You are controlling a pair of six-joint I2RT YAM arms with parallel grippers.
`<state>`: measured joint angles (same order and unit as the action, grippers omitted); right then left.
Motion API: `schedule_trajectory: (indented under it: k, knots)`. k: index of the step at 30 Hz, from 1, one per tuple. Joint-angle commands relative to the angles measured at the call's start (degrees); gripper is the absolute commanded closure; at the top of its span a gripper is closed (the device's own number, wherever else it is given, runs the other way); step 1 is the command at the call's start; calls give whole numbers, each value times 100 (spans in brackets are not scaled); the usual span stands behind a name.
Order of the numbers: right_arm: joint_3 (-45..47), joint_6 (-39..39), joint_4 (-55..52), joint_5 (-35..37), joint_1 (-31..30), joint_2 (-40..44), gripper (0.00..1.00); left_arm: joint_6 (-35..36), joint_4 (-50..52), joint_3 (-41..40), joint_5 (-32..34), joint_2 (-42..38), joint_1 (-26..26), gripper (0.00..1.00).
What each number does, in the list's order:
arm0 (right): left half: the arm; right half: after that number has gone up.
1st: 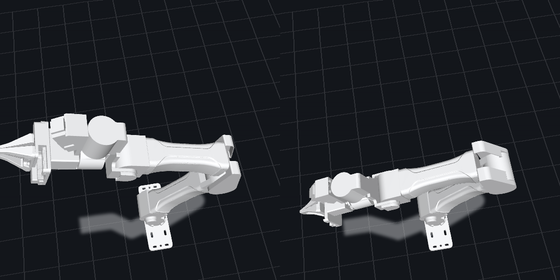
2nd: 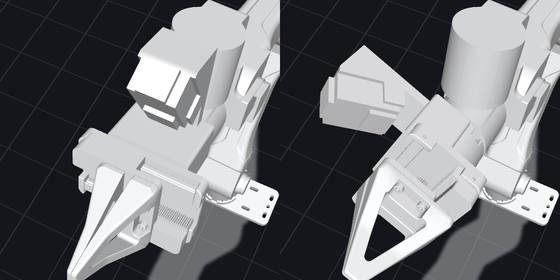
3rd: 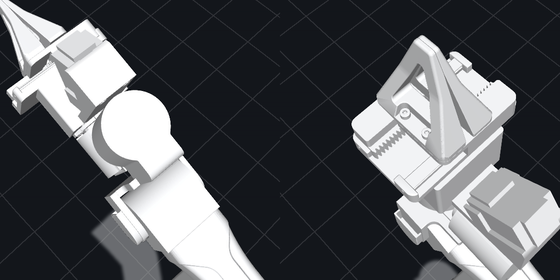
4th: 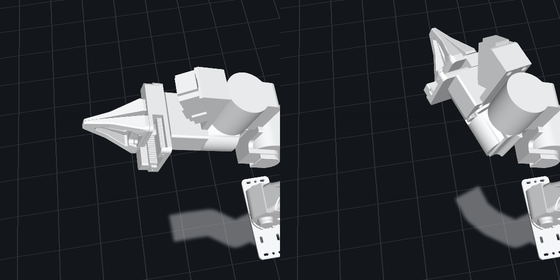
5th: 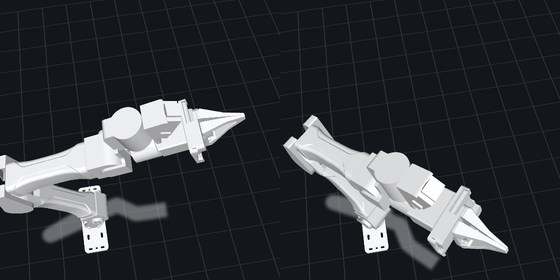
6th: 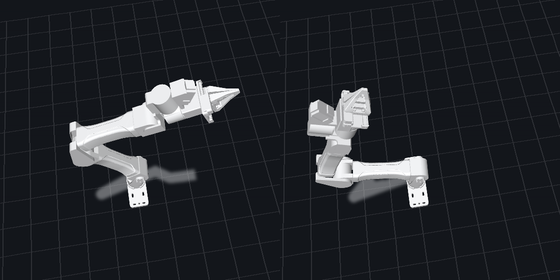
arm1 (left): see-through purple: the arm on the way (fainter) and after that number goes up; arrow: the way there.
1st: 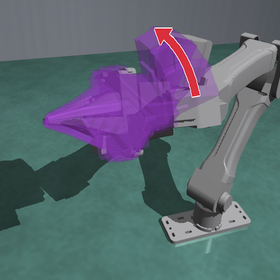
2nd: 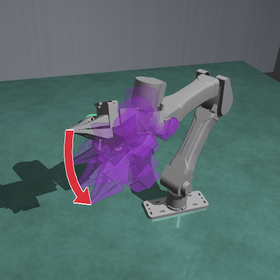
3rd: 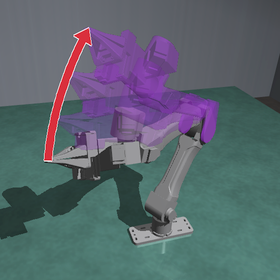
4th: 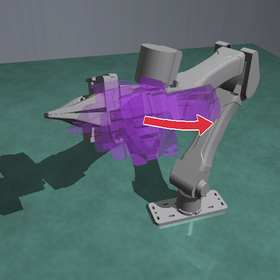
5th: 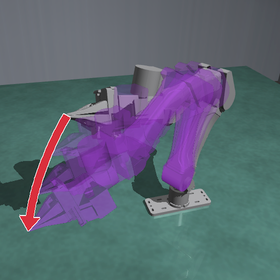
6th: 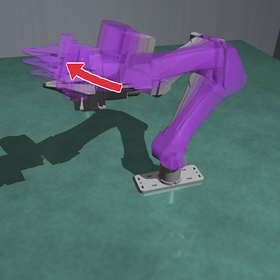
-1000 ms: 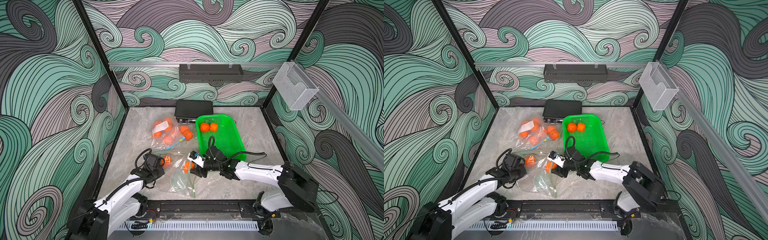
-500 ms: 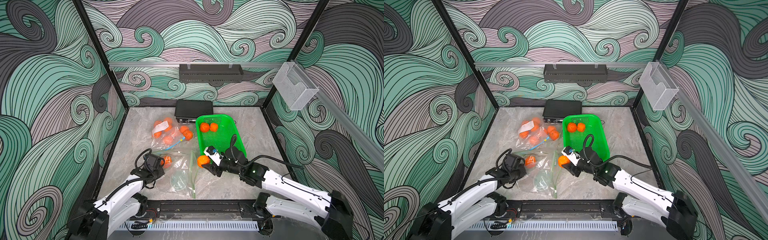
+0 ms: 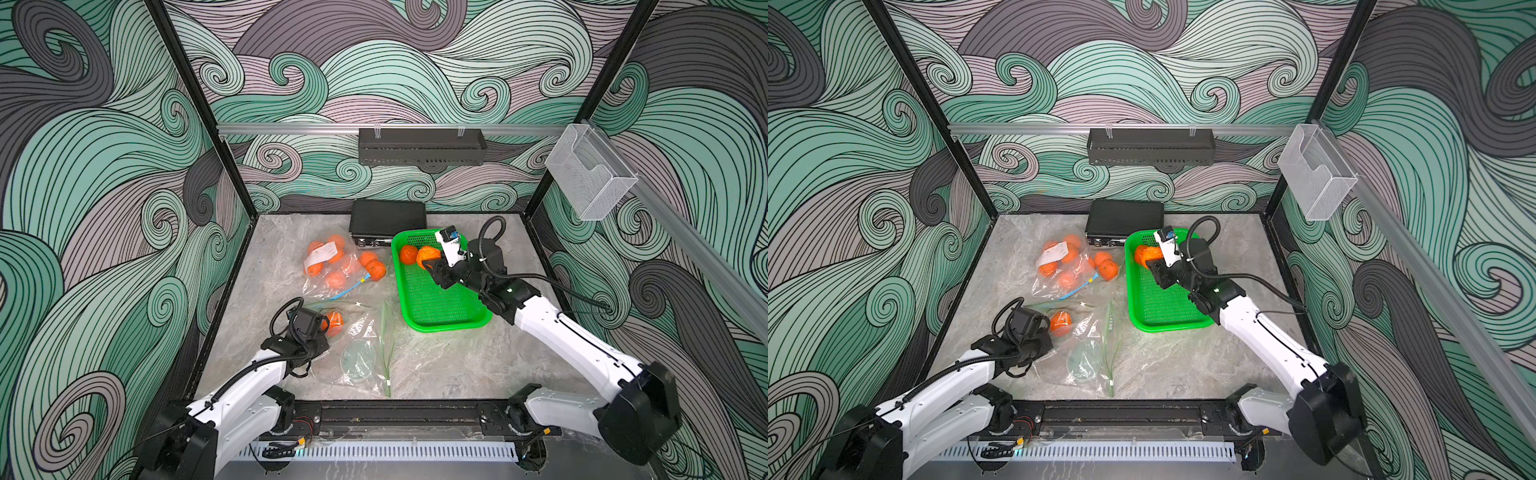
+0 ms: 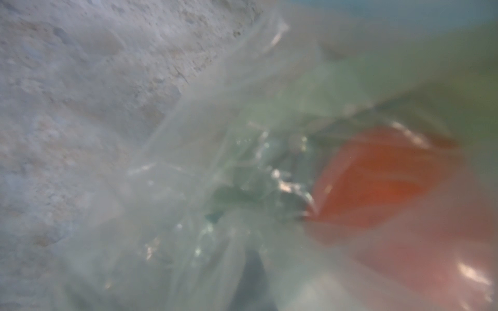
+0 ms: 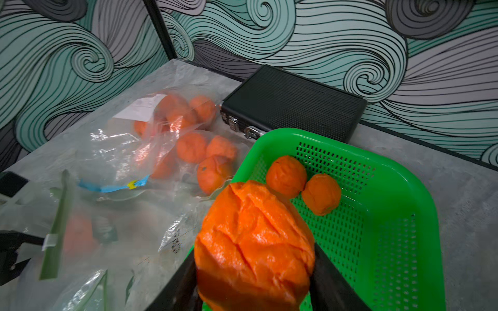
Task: Open the zip-top bag and take out the orange
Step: Place the orange in the basket.
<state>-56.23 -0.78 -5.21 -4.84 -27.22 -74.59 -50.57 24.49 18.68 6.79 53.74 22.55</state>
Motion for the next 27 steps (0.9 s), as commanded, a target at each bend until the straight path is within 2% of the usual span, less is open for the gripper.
schedule_trajectory:
  k: [1, 14, 27]
  knots:
    - [-187, 95, 176, 195, 204, -316, 49, 3, 282, -13, -7, -80, -30, 100]
    - [-390, 157, 205, 582, 981, -1481, 49, 12, 270, -13, -19, -73, -31, 100]
    - [-1634, 570, -639, 863, 1209, -2895, 48, 12, 275, -13, -26, -52, -31, 100]
